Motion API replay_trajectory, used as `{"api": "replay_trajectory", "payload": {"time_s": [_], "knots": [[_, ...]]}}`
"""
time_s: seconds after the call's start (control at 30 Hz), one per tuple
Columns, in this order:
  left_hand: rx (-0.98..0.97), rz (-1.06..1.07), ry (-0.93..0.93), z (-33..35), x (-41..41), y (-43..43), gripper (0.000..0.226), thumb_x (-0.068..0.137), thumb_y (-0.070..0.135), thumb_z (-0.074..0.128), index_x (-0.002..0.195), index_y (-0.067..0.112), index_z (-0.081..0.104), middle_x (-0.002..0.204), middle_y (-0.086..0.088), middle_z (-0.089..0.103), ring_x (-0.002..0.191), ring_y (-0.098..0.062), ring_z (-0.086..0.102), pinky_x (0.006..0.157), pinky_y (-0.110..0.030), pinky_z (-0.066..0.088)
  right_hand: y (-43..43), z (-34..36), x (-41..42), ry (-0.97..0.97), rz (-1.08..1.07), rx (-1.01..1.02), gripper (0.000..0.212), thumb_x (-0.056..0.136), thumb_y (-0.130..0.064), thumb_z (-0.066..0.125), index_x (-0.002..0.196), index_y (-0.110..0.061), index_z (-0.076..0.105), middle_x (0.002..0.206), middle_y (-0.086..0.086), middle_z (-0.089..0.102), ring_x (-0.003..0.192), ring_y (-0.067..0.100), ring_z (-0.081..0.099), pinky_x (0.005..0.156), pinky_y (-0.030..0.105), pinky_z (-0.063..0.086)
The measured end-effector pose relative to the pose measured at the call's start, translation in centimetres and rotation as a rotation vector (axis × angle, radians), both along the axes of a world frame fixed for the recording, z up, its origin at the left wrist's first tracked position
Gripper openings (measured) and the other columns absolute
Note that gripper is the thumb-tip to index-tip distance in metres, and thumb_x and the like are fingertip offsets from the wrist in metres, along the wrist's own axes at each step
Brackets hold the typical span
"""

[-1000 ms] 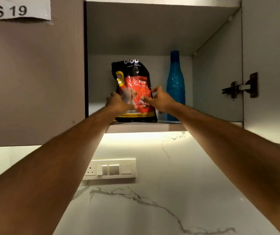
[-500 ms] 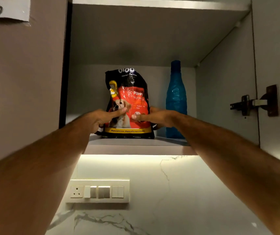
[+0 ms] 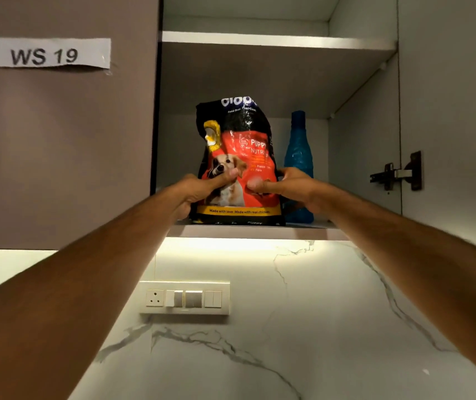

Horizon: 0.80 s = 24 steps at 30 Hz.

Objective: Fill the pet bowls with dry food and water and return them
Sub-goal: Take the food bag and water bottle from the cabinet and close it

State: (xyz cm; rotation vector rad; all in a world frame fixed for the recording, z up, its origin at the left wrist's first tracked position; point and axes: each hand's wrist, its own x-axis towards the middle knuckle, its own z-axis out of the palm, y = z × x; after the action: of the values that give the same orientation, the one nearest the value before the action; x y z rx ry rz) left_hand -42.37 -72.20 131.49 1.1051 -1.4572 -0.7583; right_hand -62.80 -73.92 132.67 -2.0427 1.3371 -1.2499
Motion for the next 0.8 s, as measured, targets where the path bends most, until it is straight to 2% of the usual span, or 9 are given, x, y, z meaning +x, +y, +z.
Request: {"api": "replay_trajectory", "payload": {"time_s": [0.1, 0.13, 0.23, 0.3, 0.43, 0.53, 0.67, 0.73, 0.8], "knots": [[-0.038, -0.002, -0.014, -0.2, 0.2, 1.7, 0.056, 0.068, 0.052, 0.075, 0.100, 0.008, 0.061, 0.081, -0.004, 0.069, 0.067, -0.015, 0.067, 0.049, -0.022, 0.048, 2.5, -0.5, 0.1, -0.078, -0.022, -0.044, 0.058, 0.070, -0.052, 0.076, 0.113, -0.025, 0.048, 0.097, -0.007, 0.061, 0.087, 0.016, 0.064, 0.077, 0.036, 0.056], [-0.046, -0.006, -0.025, -0.2, 0.3, 2.3, 0.054, 0.066, 0.053, 0.075, 0.096, 0.009, 0.061, 0.080, -0.004, 0.069, 0.069, -0.014, 0.066, 0.051, -0.023, 0.048, 3.2, -0.6, 0.3, -0.097, -0.030, -0.064, 0.058, 0.069, -0.051, 0.077, 0.113, -0.025, 0.050, 0.095, -0.008, 0.062, 0.081, 0.013, 0.064, 0.072, 0.033, 0.056], [-0.077, -0.064, -0.085, -0.4, 0.9, 4.2, 0.070, 0.044, 0.055, 0.078, 0.097, 0.011, 0.065, 0.092, -0.005, 0.072, 0.087, -0.019, 0.067, 0.066, -0.028, 0.050, 5.7, -0.6, 0.7, -0.155, -0.070, -0.114, 0.063, 0.068, -0.049, 0.079, 0.118, -0.021, 0.053, 0.094, -0.007, 0.064, 0.075, 0.010, 0.065, 0.063, 0.028, 0.055], [-0.106, -0.099, -0.101, -0.8, 1.7, 5.3, 0.073, 0.037, 0.052, 0.080, 0.097, 0.013, 0.066, 0.095, -0.004, 0.072, 0.093, -0.020, 0.066, 0.073, -0.028, 0.050, 7.5, -0.6, 0.9, -0.173, -0.086, -0.138, 0.061, 0.068, -0.046, 0.080, 0.117, -0.021, 0.053, 0.091, -0.008, 0.064, 0.073, 0.010, 0.066, 0.059, 0.026, 0.055], [-0.226, -0.121, -0.111, -1.8, 2.9, 8.0, 0.037, 0.060, 0.039, 0.082, 0.086, 0.020, 0.064, 0.079, 0.006, 0.072, 0.071, -0.008, 0.069, 0.057, -0.019, 0.050, 11.3, -1.9, 1.6, -0.206, -0.090, -0.191, 0.053, 0.069, -0.041, 0.080, 0.111, -0.024, 0.053, 0.086, -0.014, 0.063, 0.068, 0.005, 0.065, 0.049, 0.019, 0.051], [-0.293, -0.154, -0.087, -3.2, 4.0, 10.3, 0.032, 0.060, 0.037, 0.082, 0.083, 0.022, 0.064, 0.063, 0.013, 0.072, 0.058, -0.001, 0.069, 0.047, -0.014, 0.051, 13.9, -3.7, 2.6, -0.233, -0.086, -0.192, 0.062, 0.061, -0.046, 0.079, 0.113, -0.024, 0.055, 0.088, -0.014, 0.065, 0.067, 0.006, 0.067, 0.047, 0.017, 0.053], [-0.303, -0.129, -0.102, -6.7, 5.5, 13.1, 0.053, 0.042, 0.049, 0.081, 0.087, 0.023, 0.067, 0.079, 0.009, 0.074, 0.072, -0.005, 0.072, 0.061, -0.019, 0.055, 16.8, -7.1, 4.1, -0.211, -0.074, -0.160, 0.071, 0.049, -0.050, 0.077, 0.112, -0.026, 0.055, 0.091, -0.016, 0.065, 0.071, 0.003, 0.066, 0.051, 0.017, 0.052], [-0.294, -0.132, -0.079, -9.0, 6.2, 14.0, 0.056, 0.043, 0.047, 0.083, 0.091, 0.022, 0.068, 0.084, 0.008, 0.075, 0.076, -0.006, 0.072, 0.063, -0.019, 0.056, 17.8, -9.0, 4.6, -0.194, -0.068, -0.157, 0.077, 0.041, -0.053, 0.079, 0.111, -0.027, 0.059, 0.095, -0.014, 0.068, 0.077, 0.004, 0.068, 0.058, 0.021, 0.055], [-0.282, -0.142, -0.052, -11.7, 7.0, 14.8, 0.055, 0.044, 0.042, 0.085, 0.092, 0.024, 0.068, 0.083, 0.012, 0.075, 0.076, -0.002, 0.071, 0.060, -0.015, 0.055, 18.4, -11.3, 5.3, -0.177, -0.077, -0.160, 0.079, 0.041, -0.053, 0.081, 0.113, -0.026, 0.062, 0.099, -0.014, 0.070, 0.082, 0.005, 0.069, 0.066, 0.026, 0.058]]}}
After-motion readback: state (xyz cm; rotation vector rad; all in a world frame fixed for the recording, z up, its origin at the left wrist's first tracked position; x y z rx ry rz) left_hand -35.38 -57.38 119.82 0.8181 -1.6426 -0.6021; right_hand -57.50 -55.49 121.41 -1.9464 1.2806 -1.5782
